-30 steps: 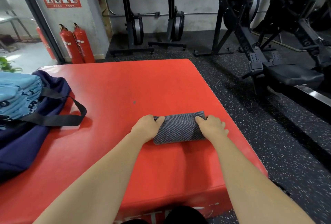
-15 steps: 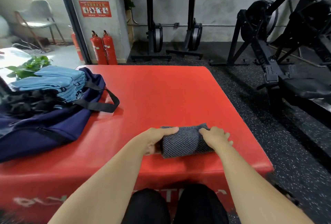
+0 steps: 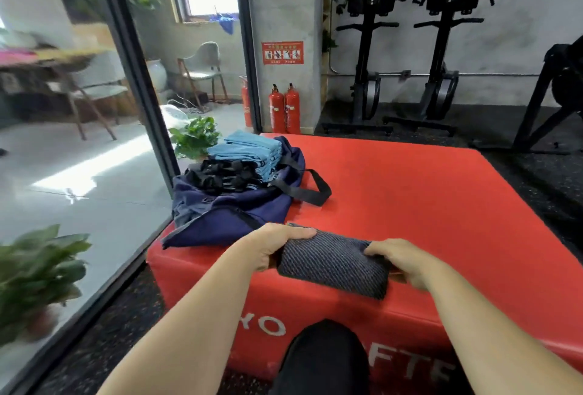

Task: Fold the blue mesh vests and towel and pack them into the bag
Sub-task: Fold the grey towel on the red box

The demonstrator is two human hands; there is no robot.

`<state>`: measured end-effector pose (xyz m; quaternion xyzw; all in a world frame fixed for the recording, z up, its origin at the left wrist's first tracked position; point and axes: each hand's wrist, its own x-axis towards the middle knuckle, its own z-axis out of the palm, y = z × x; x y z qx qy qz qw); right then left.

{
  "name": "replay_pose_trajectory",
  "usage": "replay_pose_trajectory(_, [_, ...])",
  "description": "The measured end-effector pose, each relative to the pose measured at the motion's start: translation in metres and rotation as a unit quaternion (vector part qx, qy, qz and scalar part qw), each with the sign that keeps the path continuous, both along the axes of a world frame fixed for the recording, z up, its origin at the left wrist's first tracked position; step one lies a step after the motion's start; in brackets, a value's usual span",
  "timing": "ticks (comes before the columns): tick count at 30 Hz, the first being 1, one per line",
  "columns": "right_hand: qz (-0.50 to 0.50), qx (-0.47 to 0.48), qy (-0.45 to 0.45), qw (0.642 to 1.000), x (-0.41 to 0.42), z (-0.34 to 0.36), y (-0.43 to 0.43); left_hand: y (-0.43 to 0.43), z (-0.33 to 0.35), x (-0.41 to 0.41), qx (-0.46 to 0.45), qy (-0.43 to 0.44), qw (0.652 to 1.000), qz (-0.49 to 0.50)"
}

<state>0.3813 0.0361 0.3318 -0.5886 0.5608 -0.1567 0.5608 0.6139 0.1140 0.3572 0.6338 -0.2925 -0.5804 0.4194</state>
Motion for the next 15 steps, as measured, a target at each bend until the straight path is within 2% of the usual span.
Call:
replay_pose_trajectory(5, [0.141, 0.011, 0.059, 0.988, 0.068, 0.024, 0.002, 0.020, 0.011, 0.066, -0.032, -0.020, 0.999, -0.022])
replay_pose_trajectory(9, [0.256, 0.010, 0.052, 0.965, 0.122, 0.052, 0.001, 0.022, 0.019, 0.103, -0.051, -0.018, 0.998, -0.031])
replay_pose_trajectory(13, [0.283, 0.029, 0.068, 0.956, 0.151, 0.060, -0.010, 0.014, 0.025, 0.133, -0.073, -0.011, 0.996, -0.053])
replay_pose_trajectory(15, [0.276, 0.004, 0.063, 0.959, 0.165, 0.061, -0.016, 0.007, 0.027, 0.144, -0.080, -0.037, 0.995, -0.050])
